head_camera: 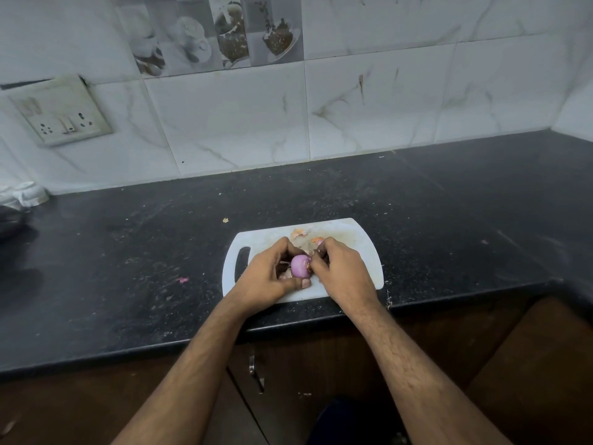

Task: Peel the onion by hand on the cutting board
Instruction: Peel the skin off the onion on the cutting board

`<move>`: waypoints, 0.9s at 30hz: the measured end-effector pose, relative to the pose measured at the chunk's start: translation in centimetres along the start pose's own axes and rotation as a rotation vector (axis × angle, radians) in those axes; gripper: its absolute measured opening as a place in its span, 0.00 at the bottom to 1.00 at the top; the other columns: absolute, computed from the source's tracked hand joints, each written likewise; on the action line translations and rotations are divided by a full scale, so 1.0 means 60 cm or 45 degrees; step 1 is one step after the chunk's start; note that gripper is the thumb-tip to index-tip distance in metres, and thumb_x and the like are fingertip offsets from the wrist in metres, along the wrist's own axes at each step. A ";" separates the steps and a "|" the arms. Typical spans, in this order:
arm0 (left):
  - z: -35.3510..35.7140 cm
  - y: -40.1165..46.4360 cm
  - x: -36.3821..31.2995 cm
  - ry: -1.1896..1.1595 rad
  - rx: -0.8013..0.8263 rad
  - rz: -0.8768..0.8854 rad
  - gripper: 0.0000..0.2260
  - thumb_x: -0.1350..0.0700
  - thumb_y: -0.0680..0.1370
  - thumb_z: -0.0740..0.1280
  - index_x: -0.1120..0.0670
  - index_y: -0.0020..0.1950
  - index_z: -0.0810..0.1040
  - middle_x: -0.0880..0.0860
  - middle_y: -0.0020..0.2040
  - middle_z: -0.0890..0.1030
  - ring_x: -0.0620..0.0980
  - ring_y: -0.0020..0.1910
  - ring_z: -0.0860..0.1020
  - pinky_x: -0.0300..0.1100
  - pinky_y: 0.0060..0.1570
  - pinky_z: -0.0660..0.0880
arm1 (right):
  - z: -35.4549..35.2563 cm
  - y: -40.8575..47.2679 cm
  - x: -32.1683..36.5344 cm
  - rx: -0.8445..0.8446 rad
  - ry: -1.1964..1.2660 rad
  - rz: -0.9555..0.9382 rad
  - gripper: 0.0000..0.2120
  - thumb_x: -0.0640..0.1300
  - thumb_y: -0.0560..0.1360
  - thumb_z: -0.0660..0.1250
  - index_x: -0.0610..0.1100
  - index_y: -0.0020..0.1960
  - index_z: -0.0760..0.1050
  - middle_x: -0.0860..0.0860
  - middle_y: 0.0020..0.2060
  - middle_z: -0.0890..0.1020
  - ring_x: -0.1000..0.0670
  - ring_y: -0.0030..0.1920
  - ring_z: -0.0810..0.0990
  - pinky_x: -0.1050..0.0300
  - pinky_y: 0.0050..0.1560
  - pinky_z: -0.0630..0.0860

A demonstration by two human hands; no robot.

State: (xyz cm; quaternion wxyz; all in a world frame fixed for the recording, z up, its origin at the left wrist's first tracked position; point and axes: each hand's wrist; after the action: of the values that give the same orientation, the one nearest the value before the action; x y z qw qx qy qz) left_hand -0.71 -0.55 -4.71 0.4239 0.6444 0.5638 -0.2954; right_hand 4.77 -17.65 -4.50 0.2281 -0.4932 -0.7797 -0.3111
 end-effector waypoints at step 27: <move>0.003 0.001 0.000 0.063 -0.087 -0.040 0.17 0.51 0.70 0.82 0.49 0.53 0.78 0.48 0.51 0.85 0.49 0.54 0.83 0.54 0.60 0.79 | -0.007 -0.004 -0.012 -0.005 0.381 -0.049 0.01 0.47 0.77 0.73 0.51 0.48 0.82 0.60 0.42 0.84 0.60 0.42 0.79 0.67 0.42 0.72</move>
State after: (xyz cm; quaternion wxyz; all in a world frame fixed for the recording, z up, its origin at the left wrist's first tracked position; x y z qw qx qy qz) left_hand -0.63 -0.71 -4.76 0.4269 0.6276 0.5940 -0.2664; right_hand 4.89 -18.48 -4.75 0.3348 -0.4269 -0.7456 -0.3869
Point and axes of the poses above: each hand's wrist, its own y-axis towards the middle knuckle, its own z-axis out of the palm, x = y × z
